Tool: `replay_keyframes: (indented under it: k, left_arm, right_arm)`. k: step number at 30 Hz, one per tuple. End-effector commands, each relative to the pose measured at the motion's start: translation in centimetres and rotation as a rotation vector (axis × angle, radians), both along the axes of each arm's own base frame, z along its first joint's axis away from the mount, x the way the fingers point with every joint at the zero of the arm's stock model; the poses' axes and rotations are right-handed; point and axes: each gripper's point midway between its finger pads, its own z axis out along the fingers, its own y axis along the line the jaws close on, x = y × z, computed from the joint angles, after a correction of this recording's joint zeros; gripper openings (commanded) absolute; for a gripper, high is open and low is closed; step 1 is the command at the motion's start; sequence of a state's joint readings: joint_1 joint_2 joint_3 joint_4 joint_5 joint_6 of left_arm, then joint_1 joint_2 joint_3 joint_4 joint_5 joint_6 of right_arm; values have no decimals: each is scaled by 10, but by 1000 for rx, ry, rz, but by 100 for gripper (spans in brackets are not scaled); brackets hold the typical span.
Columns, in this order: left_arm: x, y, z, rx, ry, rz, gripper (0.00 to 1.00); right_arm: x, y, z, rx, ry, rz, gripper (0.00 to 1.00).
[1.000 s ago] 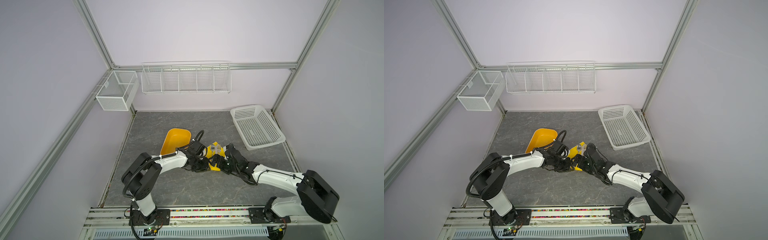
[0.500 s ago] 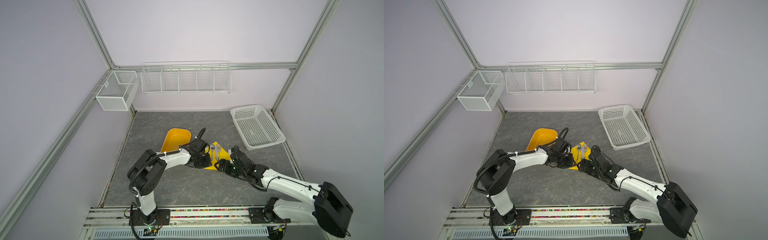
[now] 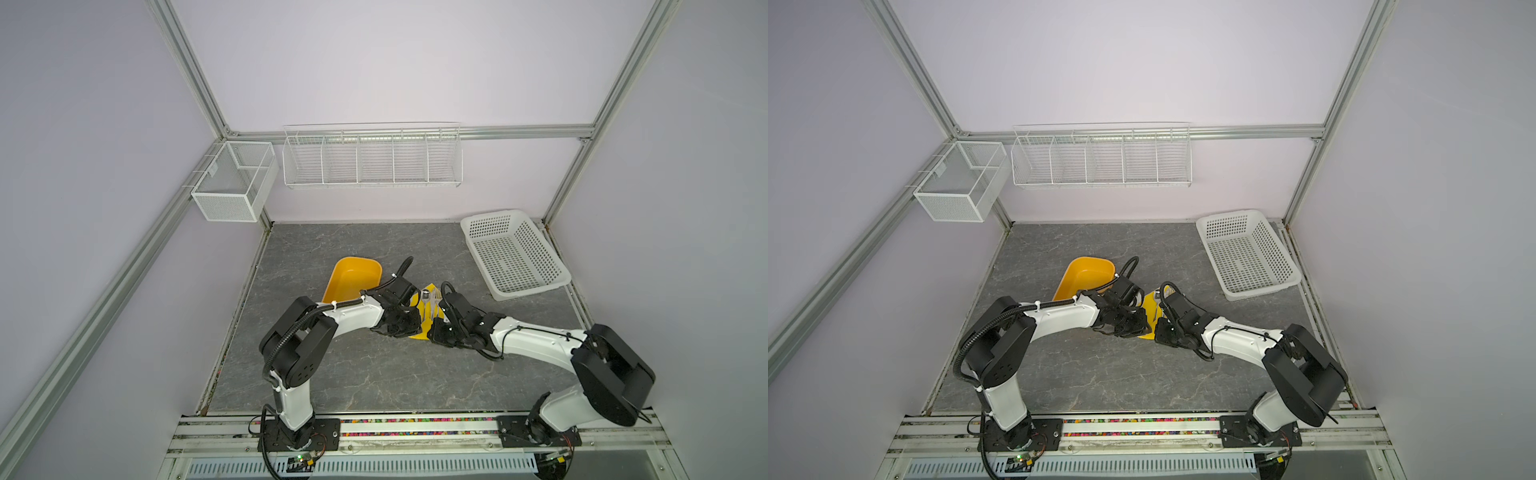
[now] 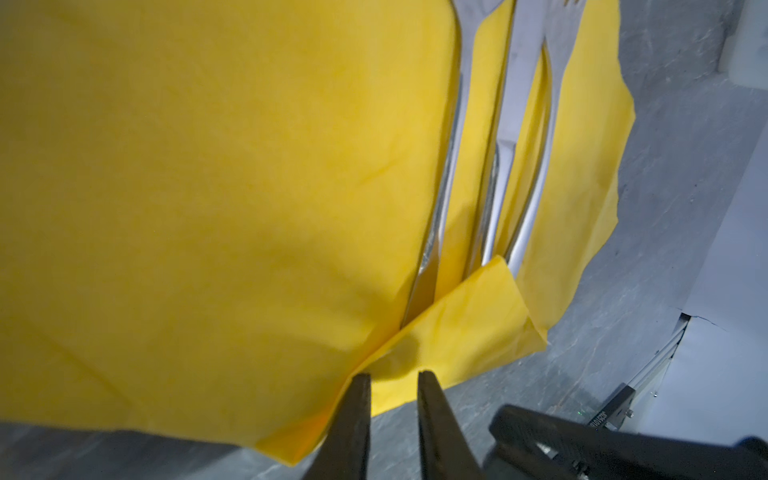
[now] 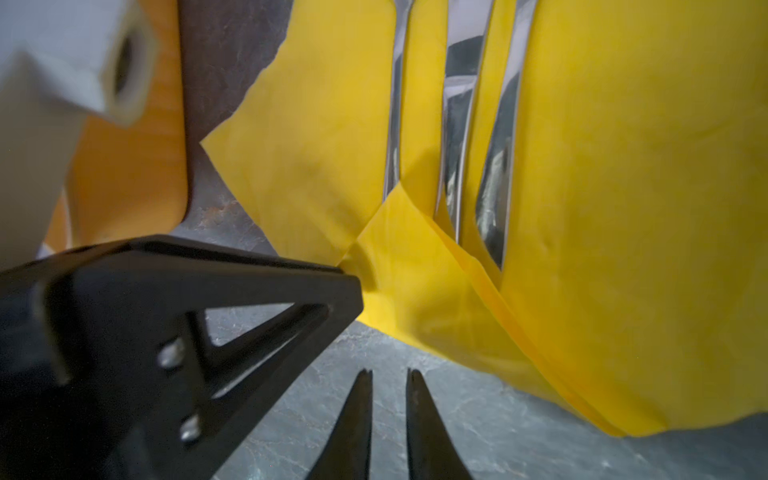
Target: Place the utensils on the paper napkin and roll it up
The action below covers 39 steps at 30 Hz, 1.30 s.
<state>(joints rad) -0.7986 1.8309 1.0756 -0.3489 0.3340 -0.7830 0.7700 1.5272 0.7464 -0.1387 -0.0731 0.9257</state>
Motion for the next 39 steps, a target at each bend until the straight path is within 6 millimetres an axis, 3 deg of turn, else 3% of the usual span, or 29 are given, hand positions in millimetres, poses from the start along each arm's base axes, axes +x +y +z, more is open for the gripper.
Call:
replay_keyframes:
  k: [1,10,15,21,30,39]
  left_arm:
    - [8,-1,7,11,-28,5,22]
    - [1,1,10,-15,-34,-16,24]
    - [-2,1,2,-21,-26,-23,24]
    - [3,18,-11,77,-22,21,23]
    - [3,13,1,36,-47,1,23]
    - [2,13,5,27,-47,2,23]
  right_arm:
    - [1,-9,-13,-37,38,-36,15]
    - [-1,-12,-22,-17,65,-53,18]
    - [-1,-13,-24,-22,84,-61,19]
    - [3,-10,-9,13,57,-62,16]
    - [5,-20,-4,-24,42,-83,15]
    - [3,-38,-19,-87,98,-102,14]
